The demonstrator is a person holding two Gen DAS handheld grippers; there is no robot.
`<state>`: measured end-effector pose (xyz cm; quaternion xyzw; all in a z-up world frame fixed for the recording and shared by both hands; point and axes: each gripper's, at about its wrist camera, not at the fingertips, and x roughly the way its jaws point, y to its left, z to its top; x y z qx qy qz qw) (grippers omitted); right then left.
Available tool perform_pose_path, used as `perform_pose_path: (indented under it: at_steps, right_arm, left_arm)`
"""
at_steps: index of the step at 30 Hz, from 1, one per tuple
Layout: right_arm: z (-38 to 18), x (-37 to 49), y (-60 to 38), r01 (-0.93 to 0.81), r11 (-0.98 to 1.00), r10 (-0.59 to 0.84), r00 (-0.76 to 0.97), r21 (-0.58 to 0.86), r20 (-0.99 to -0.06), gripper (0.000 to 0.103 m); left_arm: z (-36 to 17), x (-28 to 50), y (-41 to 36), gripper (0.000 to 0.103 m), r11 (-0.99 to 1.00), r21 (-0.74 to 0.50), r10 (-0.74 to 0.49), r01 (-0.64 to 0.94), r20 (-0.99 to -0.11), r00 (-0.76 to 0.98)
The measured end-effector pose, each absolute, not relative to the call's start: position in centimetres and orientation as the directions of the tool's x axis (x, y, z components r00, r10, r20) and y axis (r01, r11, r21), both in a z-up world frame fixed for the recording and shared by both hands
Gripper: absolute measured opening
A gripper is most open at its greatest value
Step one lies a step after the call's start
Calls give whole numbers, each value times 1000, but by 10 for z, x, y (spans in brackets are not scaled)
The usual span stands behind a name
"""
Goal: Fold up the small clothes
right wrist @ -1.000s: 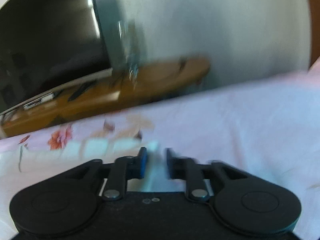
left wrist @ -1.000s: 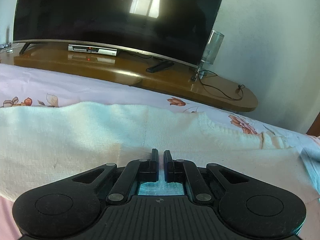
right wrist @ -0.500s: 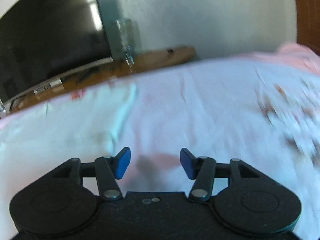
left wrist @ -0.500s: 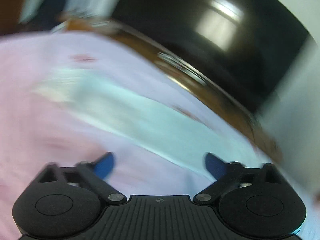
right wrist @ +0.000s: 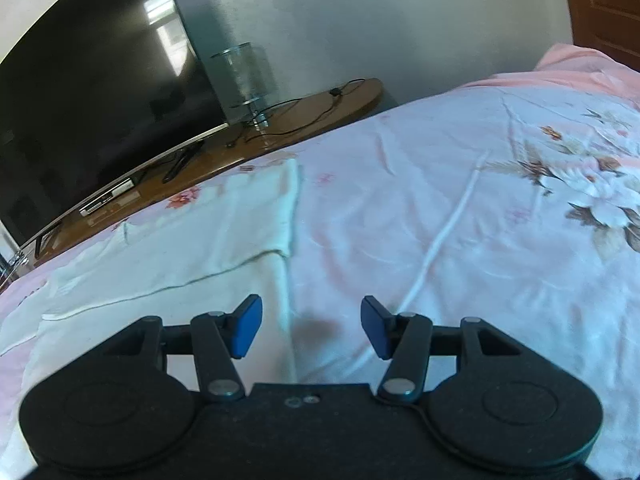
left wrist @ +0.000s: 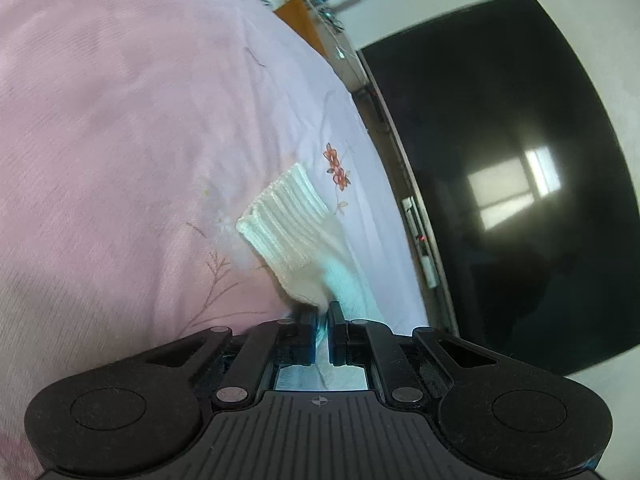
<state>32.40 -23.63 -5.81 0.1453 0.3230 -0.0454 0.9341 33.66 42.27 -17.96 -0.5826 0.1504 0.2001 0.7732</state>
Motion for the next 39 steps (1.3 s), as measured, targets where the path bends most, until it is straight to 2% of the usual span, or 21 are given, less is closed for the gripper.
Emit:
perform_pose_path:
  at_steps: [1,2,4,6,9,11,12,13,14,15,18,21,25,29,33,35,36,38,39]
  right_arm:
    - [-58,324,-236,177,955,8,787,238,-617,54]
    - [-60,325,-237,176,956,7,786,235,-618,54]
    - [-62,323,-237,180,957,2,780,229,-625,54]
    - [-66,321,-239,188,957,-5,771,220,-637,54]
    - [-70,316,-241,188,958,-5,767,217,-642,54]
    - [-70,316,-239,187,960,-10,767,208,-641,54]
    - [-70,318,-238,187,960,-12,767,206,-641,54]
    - [-70,320,-237,189,960,-13,768,206,-640,54]
    - [-69,322,-237,188,960,-11,769,209,-639,54]
    - [-69,323,-237,189,958,-9,770,214,-638,54]
    - [-69,325,-237,190,957,-7,772,221,-636,54]
    - [-69,321,-238,190,955,-4,775,226,-632,54]
    - [-66,317,-239,195,954,-6,773,229,-634,54]
    - [-58,310,-244,206,950,-13,777,235,-629,54]
    - [-52,300,-255,232,939,-24,778,252,-628,54]
    - [-51,297,-259,239,938,-28,774,251,-632,54]
    - [-50,296,-260,238,938,-27,776,253,-630,54]
    - [-46,296,-261,227,938,-19,788,262,-616,54]
    - [-46,299,-260,220,937,-9,792,273,-610,55]
  left_arm:
    - [-180,332,425,22,243,-852,133,-463,-443,886]
    - [-181,330,424,26,250,-863,133,-439,-418,899]
    - [-178,333,422,43,262,-872,132,-413,-392,910]
    - [-173,338,419,52,295,-866,145,-404,-377,915]
    - [-171,346,418,52,317,-846,182,-429,-390,903]
    - [-168,347,417,51,329,-828,218,-454,-401,890]
    - [-165,349,417,43,345,-809,236,-477,-417,878]
    - [-162,357,418,17,370,-777,240,-509,-450,860]
    - [-159,369,420,5,400,-740,225,-540,-492,841]
    - [-153,380,416,5,436,-715,216,-546,-506,835]
    - [-111,416,379,5,641,-632,165,-435,-440,883]
    - [-70,459,307,5,812,-527,27,-251,-396,918]
    - [-40,497,178,5,921,-389,-179,9,-403,898]
    - [-54,519,57,5,935,-301,-319,189,-479,818]
    - [-99,531,-44,6,925,-211,-373,315,-657,655]
    - [-98,505,-64,63,924,-122,-359,362,-601,714]
    - [-93,478,-71,102,912,-124,-385,390,-586,713]
    - [-83,459,-51,102,914,-137,-395,383,-522,756]
    - [-79,449,-37,101,925,-137,-372,355,-523,766]
